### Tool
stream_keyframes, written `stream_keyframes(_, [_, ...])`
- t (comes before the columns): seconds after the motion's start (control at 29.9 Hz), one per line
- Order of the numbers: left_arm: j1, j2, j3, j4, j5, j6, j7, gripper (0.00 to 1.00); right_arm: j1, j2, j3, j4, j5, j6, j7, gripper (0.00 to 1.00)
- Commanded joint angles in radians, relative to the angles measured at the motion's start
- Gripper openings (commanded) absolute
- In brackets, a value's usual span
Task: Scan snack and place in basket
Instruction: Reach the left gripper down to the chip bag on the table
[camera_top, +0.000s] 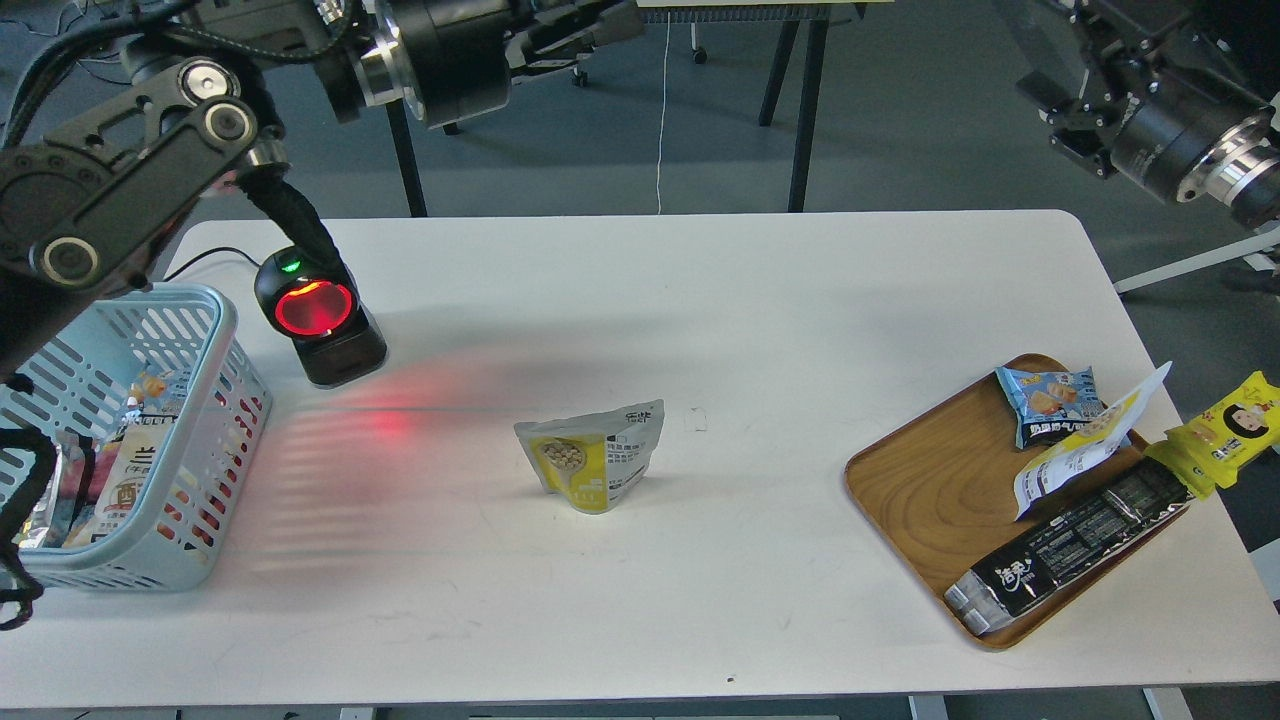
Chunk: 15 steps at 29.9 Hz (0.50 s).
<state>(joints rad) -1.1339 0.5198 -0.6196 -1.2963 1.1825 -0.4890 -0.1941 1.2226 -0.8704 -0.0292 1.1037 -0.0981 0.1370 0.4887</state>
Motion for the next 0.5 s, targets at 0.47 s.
stream_keyframes(0.47, [0.037,-0.014,0.316,-0.242,0.804,0.000,-0.041,0.96,-0.270,0.318,0.394,-0.455,0.469,0.328,0.000,0.99])
